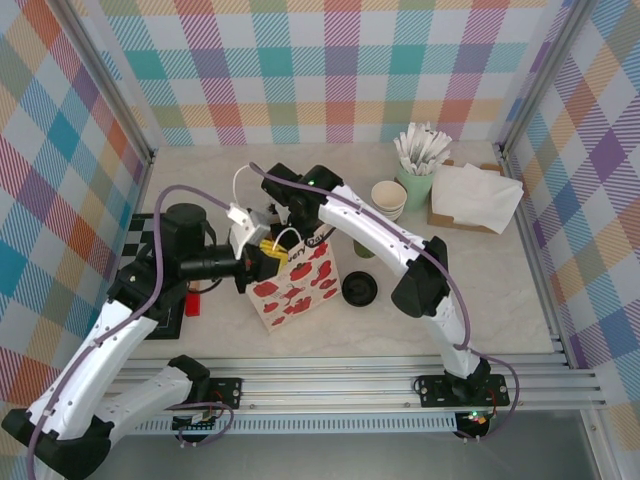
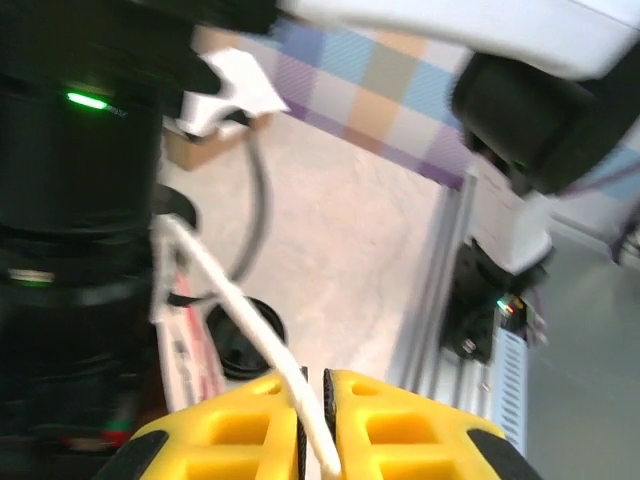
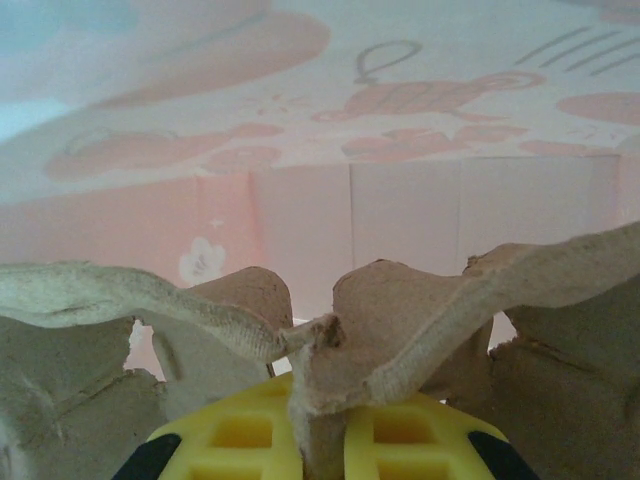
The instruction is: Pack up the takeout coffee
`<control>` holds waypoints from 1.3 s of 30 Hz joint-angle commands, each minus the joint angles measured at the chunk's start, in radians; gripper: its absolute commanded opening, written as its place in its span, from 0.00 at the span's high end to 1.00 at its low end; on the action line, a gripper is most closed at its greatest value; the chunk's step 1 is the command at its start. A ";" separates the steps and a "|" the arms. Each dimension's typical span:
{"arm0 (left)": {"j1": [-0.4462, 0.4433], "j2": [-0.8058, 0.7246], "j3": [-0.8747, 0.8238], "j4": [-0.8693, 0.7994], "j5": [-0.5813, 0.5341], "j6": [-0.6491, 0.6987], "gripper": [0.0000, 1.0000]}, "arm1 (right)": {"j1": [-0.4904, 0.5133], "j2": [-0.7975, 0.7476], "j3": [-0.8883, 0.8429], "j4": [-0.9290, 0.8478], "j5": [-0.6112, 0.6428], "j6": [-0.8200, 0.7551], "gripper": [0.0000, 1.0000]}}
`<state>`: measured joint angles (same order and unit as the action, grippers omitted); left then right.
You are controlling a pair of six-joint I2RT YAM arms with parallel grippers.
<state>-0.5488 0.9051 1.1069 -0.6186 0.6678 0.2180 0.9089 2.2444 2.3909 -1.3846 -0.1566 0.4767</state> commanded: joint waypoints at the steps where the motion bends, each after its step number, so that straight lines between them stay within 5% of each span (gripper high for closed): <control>1: -0.097 0.073 0.015 -0.130 -0.038 0.114 0.86 | -0.010 0.031 0.058 -0.072 -0.078 0.073 1.00; 7: -0.198 0.164 0.035 -0.162 -0.055 0.179 0.85 | -0.020 0.047 0.065 -0.079 -0.091 0.141 1.00; 17: -0.196 -0.022 0.009 -0.066 -0.001 0.283 0.91 | -0.022 0.098 0.057 -0.055 0.005 0.174 1.00; 19: -0.195 -0.057 -0.006 -0.032 -0.017 0.276 0.83 | -0.020 0.101 0.048 -0.053 0.000 0.150 1.00; 22: -0.195 -0.066 -0.011 -0.009 -0.078 0.246 0.53 | -0.007 0.085 0.024 -0.028 0.036 0.087 1.00; 23: -0.194 -0.066 -0.006 -0.005 -0.114 0.228 0.38 | -0.005 0.081 0.016 -0.019 0.049 0.068 1.00; 28: -0.180 -0.163 -0.051 0.171 -0.452 0.051 0.02 | -0.001 0.065 0.015 -0.007 0.070 0.003 1.00; 31: -0.140 -0.207 -0.063 0.250 -0.785 -0.075 0.00 | 0.003 0.046 0.010 -0.002 0.075 -0.029 1.00; 35: -0.039 -0.084 0.094 0.087 -1.112 -0.265 0.00 | 0.014 0.024 0.004 0.019 0.075 -0.084 1.00; 39: 0.122 0.049 0.190 -0.042 -1.067 -0.403 0.00 | 0.021 0.016 -0.004 0.046 0.084 -0.120 1.00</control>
<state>-0.4980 0.8860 1.2636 -0.5510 -0.2901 -0.0196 0.9169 2.3180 2.3970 -1.3617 -0.0845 0.4156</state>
